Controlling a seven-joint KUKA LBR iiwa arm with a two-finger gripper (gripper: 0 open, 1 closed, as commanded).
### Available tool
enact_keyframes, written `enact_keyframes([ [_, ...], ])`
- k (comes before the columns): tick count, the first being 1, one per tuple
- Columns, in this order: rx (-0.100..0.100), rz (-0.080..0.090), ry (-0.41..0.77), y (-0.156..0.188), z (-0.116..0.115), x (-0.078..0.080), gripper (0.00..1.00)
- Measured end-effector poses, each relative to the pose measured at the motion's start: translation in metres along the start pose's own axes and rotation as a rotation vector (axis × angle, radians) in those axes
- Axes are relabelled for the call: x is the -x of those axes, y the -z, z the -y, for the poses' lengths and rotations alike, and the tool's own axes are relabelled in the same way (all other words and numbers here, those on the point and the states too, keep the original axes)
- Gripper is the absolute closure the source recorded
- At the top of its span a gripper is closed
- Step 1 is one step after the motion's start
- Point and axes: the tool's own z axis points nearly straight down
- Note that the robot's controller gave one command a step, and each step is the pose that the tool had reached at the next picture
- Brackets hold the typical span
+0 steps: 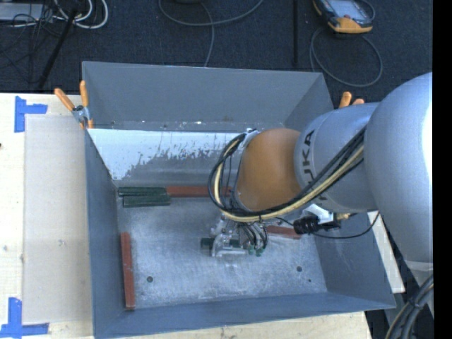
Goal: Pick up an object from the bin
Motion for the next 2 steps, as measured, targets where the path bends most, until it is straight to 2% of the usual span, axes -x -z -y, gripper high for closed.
enact_keyframes([
  [2,-0.004,-0.019,-0.001,0.026,0.001,-0.004,1.00],
])
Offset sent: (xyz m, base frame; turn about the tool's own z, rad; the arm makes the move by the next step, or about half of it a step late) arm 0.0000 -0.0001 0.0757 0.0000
